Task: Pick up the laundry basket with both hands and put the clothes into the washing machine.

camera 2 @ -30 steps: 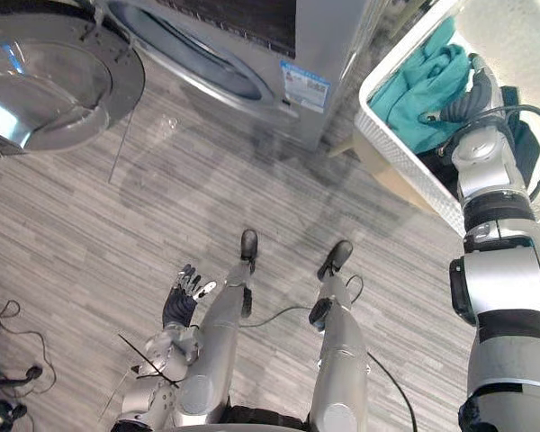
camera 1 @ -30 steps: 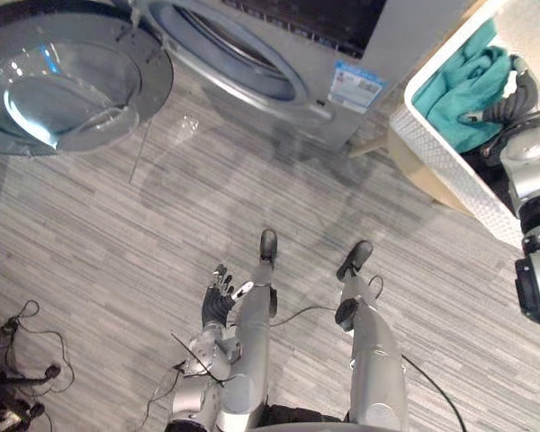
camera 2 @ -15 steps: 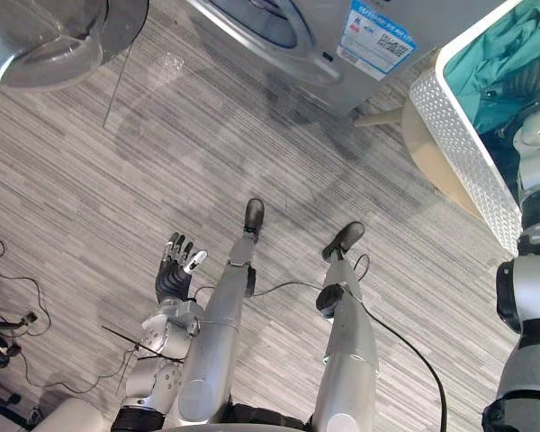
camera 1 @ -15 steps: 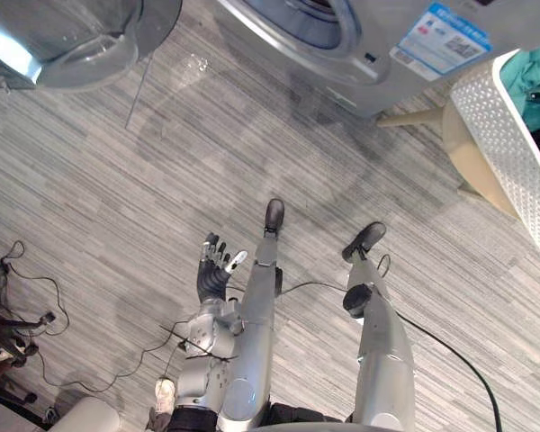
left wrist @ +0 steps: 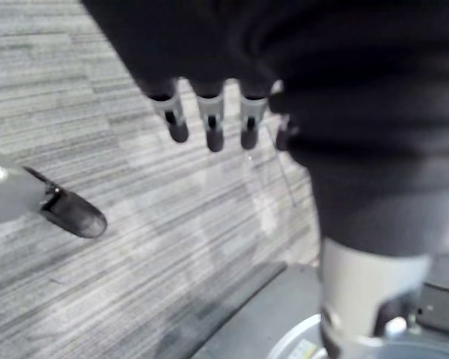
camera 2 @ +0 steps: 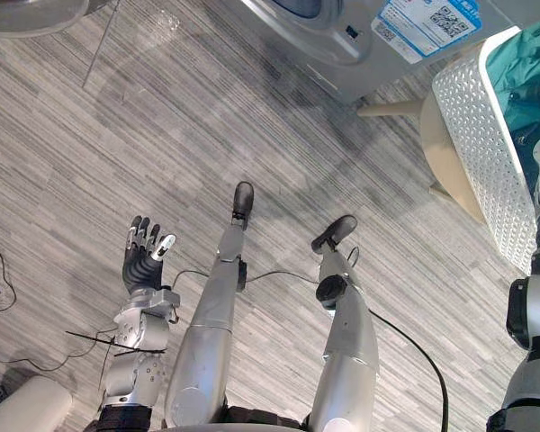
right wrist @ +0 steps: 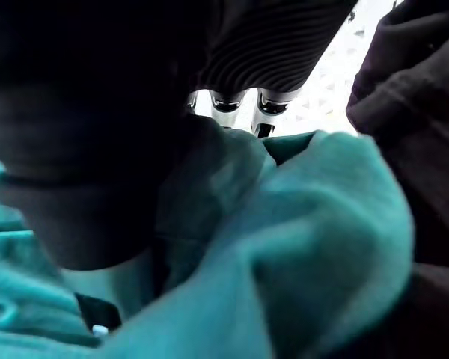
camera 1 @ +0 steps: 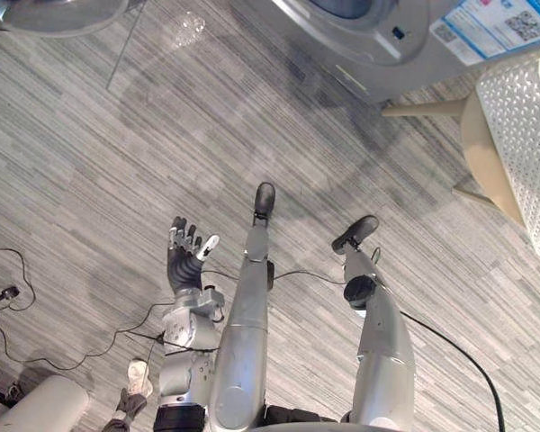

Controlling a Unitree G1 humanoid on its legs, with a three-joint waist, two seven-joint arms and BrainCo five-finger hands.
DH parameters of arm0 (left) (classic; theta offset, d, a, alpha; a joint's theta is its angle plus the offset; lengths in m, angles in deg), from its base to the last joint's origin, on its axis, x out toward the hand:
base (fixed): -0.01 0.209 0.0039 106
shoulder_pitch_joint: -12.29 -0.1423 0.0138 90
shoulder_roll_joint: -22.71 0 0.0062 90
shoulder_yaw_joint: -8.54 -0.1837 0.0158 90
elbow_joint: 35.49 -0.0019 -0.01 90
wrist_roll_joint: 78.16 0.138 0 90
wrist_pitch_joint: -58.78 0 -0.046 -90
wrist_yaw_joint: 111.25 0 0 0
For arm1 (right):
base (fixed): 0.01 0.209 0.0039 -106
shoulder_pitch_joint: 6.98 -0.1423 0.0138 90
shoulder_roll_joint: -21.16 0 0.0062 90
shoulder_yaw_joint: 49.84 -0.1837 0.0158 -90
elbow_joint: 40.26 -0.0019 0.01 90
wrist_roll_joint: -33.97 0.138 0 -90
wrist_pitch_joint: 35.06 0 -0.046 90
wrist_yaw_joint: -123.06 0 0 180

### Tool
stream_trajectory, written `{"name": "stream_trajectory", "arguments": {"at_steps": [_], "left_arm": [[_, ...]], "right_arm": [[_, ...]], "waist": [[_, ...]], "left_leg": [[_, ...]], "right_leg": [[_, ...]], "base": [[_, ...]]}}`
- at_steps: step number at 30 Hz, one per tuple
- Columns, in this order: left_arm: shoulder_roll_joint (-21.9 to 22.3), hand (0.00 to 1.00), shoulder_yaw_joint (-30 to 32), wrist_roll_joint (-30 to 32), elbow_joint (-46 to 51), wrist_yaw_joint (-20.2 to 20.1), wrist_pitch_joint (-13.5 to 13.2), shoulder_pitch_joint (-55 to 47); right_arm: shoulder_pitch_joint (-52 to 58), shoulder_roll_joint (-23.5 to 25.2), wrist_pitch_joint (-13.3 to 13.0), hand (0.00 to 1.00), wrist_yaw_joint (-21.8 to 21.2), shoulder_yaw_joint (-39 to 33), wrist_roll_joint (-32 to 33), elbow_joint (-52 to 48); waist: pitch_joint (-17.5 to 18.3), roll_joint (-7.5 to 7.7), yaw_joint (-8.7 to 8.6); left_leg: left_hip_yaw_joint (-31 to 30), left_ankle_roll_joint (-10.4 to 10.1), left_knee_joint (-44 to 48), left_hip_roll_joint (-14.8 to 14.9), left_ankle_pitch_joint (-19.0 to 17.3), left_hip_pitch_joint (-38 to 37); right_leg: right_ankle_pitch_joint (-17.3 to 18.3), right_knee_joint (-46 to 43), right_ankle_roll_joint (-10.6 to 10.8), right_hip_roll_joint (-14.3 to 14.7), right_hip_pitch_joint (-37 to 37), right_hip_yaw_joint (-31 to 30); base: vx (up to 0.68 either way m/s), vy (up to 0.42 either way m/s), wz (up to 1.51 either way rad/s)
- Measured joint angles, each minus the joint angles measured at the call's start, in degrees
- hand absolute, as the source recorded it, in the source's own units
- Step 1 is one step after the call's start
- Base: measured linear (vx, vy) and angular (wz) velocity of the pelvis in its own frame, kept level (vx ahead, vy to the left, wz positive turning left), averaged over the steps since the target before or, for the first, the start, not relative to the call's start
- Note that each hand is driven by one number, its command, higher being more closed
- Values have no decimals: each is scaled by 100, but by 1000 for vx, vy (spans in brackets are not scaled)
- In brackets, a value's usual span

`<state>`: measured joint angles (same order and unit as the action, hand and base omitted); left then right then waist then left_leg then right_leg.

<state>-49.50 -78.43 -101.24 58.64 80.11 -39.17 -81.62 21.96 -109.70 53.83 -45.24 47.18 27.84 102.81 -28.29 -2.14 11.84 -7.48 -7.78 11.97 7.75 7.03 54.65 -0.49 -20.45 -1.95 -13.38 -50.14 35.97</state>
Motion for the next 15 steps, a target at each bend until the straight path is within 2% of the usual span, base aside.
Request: {"name": "stream_trajectory", "arguments": {"at_steps": [2, 8, 11, 15], "left_arm": [[-9, 0, 13, -40, 1, 5, -4, 1], [-10, 0, 39, -116, 12, 11, -6, 1], [-12, 0, 51, -164, 89, 32, -6, 1], [-15, 0, 71, -235, 110, 43, -6, 4]], "right_arm": [[-52, 21, -1, 100, 64, -26, 27, -2], [-51, 84, -1, 100, 62, -125, 529, -21], [44, 179, -8, 100, 62, -410, 932, -147], [405, 327, -4, 100, 46, -790, 1784, -555]], "waist": [[125, 11, 3], [176, 10, 13], [177, 11, 3], [177, 12, -35]], "left_leg": [[9, -1, -24, -8, 49, 108], [9, -9, -99, -29, 149, 108], [84, -7, -57, -2, 150, 143], [141, -3, 108, 29, 147, 241]], "right_leg": [[4, -54, -6, -34, -126, 23], [10, -131, -14, -98, -136, 80], [20, -160, -28, -116, -135, 105], [23, -217, -32, -130, -134, 149]], "base": [[51, -39, 4], [55, -39, 7], [46, -43, 3], [34, -36, 3]]}}
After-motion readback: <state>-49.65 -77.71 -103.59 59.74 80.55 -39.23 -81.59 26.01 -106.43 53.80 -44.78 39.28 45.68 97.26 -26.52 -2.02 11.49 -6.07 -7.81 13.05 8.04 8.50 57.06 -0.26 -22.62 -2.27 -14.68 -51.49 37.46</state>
